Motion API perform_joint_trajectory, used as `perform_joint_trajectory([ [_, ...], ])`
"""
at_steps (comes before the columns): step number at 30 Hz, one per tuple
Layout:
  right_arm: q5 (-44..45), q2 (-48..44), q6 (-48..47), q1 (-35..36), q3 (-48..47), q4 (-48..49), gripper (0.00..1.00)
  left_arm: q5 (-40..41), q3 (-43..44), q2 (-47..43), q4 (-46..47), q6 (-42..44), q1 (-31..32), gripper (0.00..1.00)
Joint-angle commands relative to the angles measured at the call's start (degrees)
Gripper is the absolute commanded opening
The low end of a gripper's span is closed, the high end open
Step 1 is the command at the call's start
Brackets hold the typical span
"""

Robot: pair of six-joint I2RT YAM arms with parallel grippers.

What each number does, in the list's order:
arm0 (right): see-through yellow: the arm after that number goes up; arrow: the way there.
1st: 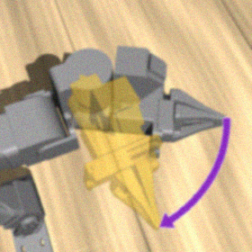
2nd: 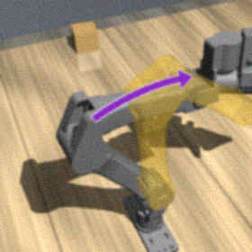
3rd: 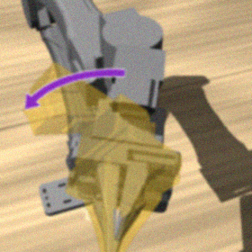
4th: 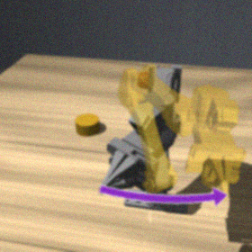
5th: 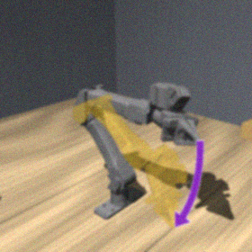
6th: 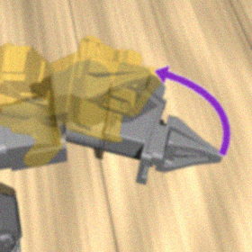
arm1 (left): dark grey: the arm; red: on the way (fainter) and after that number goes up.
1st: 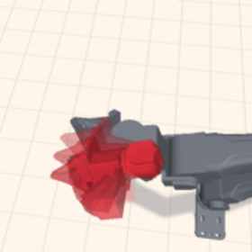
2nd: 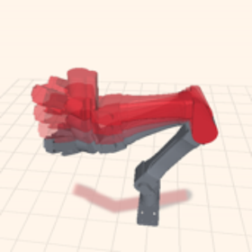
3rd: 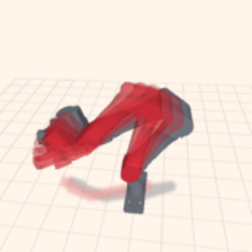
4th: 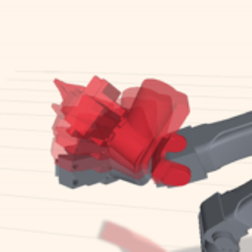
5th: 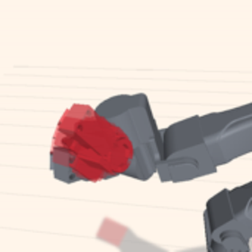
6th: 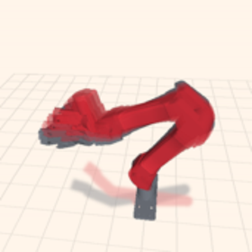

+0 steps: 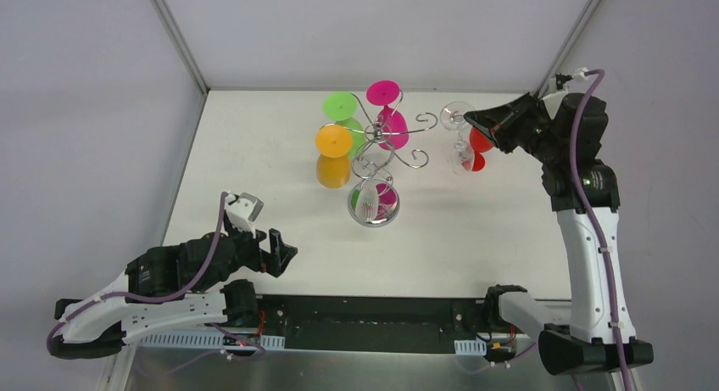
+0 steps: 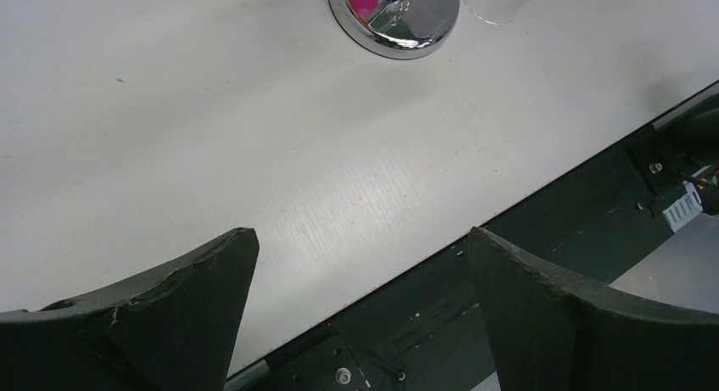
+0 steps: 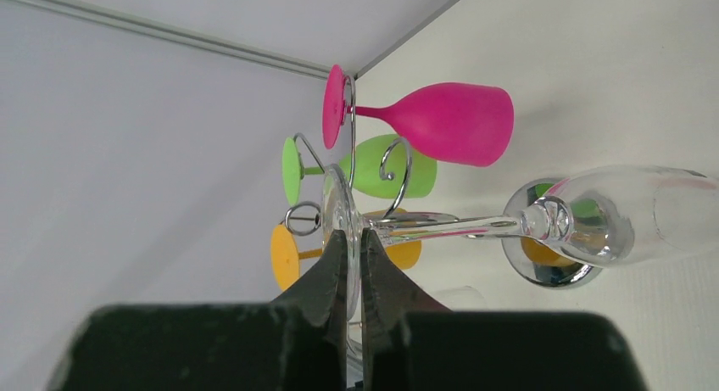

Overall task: Take the wine glass off the wine glass rack
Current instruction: Place the wine glass at the center of the board.

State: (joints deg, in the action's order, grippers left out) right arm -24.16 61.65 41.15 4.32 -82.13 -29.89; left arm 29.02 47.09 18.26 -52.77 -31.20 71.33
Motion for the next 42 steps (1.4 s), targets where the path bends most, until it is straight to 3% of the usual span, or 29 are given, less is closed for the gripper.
perform_joint_trajectory([
  [1,-2.36,-4.95,-4.01,-0.44,-0.17,-0.24,0.0,0.24,0.49,0.5,0.52,-0.03,0.62,0.99],
  [6,-3.71,-9.08,-7.24,-0.45,0.6,-3.61,0.0,-0.39,1.25,1.32,0.53,-0.73,0.61,0.99],
  [16,-18.03,-15.58,-9.32,0.15,4.2,-7.55,0.0,-8.69,4.34,3.96,1.83,-6.3,0.6,0.99],
  [24,-22.39,-17.16,-9.79,7.25,4.01,-8.16,0.0,-14.07,7.24,4.02,4.44,-13.14,0.61,0.99],
  [29,-17.47,-16.12,-13.08,18.49,2.41,-11.15,0.0,-15.84,8.0,3.92,5.05,-17.04,0.58,0.99],
  [42,3.54,-7.51,-20.32,57.95,-3.04,-9.53,0.0,-19.12,9.3,4.98,5.56,-26.73,0.56,0.99],
])
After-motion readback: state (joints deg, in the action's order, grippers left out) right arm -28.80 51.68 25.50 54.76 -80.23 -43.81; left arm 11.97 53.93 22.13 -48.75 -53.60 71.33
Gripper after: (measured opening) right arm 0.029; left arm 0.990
